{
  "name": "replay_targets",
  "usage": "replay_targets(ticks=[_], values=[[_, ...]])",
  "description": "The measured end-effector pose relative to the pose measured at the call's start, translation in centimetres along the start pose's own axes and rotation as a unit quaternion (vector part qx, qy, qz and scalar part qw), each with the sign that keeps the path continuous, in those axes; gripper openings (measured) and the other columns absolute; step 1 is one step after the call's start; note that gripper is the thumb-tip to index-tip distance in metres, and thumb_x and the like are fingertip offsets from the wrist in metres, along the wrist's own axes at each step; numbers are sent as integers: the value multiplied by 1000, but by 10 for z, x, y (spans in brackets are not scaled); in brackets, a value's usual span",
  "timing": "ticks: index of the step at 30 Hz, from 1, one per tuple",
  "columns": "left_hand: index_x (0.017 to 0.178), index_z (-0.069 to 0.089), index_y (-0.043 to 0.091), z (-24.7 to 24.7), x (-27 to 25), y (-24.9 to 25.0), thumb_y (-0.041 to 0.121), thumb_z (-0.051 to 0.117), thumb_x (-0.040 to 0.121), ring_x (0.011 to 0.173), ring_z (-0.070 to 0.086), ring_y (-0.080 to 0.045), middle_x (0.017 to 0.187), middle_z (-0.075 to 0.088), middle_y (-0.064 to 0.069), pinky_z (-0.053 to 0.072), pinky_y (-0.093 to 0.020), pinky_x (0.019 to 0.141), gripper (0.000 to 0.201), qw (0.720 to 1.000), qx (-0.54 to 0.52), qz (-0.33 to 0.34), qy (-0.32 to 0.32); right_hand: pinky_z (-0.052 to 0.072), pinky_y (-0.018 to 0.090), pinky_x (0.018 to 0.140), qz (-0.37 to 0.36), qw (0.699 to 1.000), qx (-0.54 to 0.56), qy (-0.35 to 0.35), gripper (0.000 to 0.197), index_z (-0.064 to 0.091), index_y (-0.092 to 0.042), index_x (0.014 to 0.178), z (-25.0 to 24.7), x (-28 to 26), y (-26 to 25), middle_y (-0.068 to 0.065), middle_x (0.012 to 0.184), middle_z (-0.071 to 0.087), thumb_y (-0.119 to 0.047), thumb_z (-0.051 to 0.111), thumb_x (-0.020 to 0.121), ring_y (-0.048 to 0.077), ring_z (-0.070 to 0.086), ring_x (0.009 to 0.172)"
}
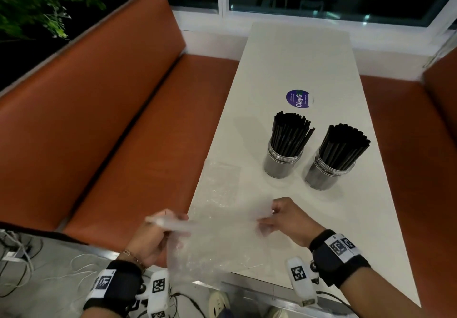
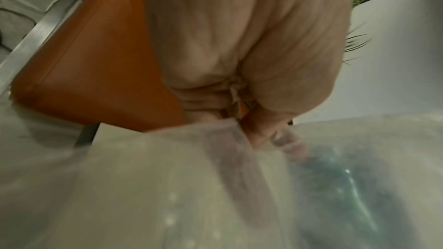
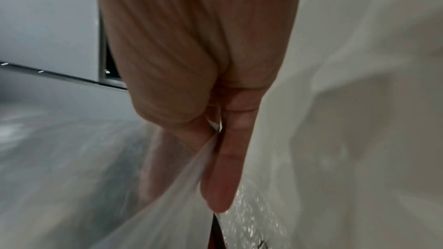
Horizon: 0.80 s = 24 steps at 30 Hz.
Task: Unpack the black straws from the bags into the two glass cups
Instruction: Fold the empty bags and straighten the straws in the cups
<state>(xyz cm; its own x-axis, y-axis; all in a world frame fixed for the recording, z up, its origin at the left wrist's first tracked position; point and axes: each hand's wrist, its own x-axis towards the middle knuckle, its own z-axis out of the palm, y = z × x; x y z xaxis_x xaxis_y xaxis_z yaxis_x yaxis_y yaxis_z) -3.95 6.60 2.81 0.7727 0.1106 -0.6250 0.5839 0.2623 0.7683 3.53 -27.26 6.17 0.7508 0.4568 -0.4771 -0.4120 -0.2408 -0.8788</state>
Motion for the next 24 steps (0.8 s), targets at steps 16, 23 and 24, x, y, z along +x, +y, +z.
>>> replay_targets(ticks=[16,23,24], values=[[118,70,-2,3,-30,-43,14,104,53,98,79,-36,112,81,-20,62,-45,85,75,998,23,-58,-18,62,45,86,148,986,73,-36,76,69,-28,132,-3,-1,-21,4,123,79,-83,32,95,36,77,110],[114,78,2,24,-41,-53,27,89,76,90,80,-31,103,84,-13,64,-38,70,46,997,12,-35,64,63,35,76,53,991,-92,75,31,73,-16,119,19,58,-38,10,116,75,-15,82,89,18,72,90],[110,79,4,23,-41,-51,34,87,79,87,79,-33,98,84,-11,64,-40,71,44,995,15,-29,90,61,29,69,36,990,-113,74,28,76,-17,116,20,67,-41,8,110,75,-12,82,89,16,71,85]])
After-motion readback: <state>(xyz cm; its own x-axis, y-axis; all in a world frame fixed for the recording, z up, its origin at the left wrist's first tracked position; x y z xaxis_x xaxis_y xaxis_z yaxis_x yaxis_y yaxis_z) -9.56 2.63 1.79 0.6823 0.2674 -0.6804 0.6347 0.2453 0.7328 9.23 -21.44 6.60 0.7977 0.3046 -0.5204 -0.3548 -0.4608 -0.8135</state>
